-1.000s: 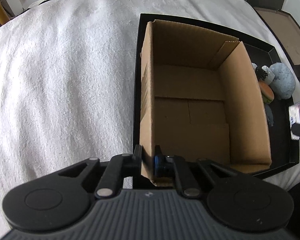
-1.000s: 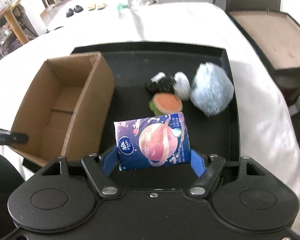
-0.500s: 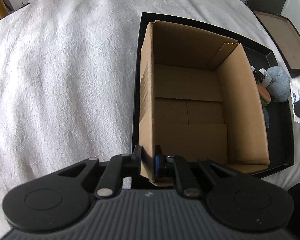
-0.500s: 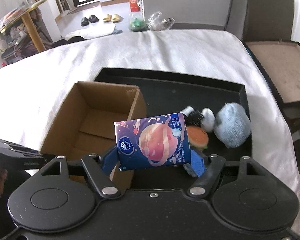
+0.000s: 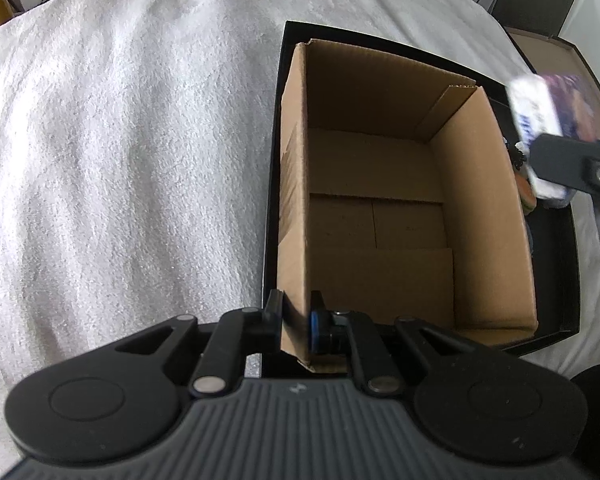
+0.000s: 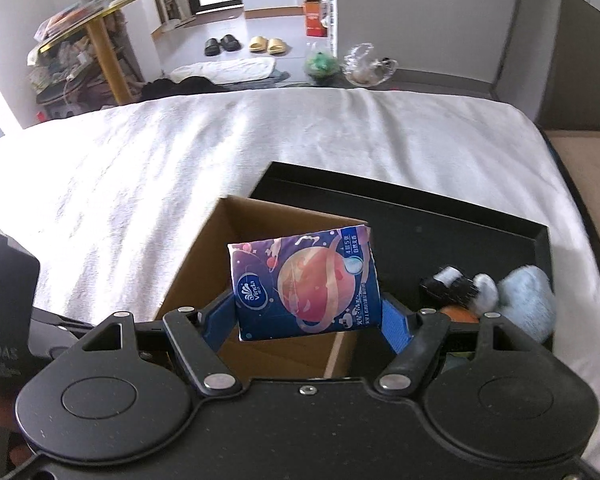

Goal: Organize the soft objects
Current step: 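Lift the carton with the right gripper and drop it into the box, then move the right gripper to the grey denim plush and grasp it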

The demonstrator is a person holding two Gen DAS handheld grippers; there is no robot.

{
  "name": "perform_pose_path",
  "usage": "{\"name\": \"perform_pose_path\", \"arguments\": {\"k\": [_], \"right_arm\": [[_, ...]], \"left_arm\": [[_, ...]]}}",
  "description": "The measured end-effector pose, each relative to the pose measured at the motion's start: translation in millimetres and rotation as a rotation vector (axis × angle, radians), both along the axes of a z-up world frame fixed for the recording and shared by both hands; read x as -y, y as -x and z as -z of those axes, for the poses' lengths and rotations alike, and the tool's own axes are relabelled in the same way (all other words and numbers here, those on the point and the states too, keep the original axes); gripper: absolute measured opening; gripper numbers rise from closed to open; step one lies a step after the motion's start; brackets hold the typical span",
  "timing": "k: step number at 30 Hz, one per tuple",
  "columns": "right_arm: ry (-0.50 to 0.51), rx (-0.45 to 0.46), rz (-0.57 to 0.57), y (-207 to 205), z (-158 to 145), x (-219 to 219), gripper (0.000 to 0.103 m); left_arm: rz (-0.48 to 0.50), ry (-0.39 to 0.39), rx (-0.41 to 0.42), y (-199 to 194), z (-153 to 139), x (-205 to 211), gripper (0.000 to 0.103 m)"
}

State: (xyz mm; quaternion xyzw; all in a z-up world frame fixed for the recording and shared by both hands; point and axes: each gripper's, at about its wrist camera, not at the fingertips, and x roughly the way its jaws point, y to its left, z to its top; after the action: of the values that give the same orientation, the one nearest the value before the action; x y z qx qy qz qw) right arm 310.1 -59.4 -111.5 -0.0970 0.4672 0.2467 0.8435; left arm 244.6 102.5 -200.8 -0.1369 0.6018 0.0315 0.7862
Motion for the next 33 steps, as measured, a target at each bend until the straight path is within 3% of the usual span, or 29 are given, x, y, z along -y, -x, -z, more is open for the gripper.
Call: {"name": "perform_pose_path", "arguments": {"k": [17, 20, 33], "right_arm": [[-0.005, -0.013, -0.060, -12.9, 18.9, -49.6, 0.073], [0.008, 0.042, -0.055, -11.8, 19.2, -53.3, 0.086], [-0.067, -0.020, 0.061, -9.2, 22.3, 16.4, 0.087]], "left_arm": [[-0.043, 0.075, 0.019, 1.6, 4.6, -15.8, 0.013], [-0.047, 0.072, 0.027, 1.5, 4.1, -16.9, 0.013], [-0.020, -0.001, 0.054, -1.0, -0.2, -6.7, 0.013]]}}
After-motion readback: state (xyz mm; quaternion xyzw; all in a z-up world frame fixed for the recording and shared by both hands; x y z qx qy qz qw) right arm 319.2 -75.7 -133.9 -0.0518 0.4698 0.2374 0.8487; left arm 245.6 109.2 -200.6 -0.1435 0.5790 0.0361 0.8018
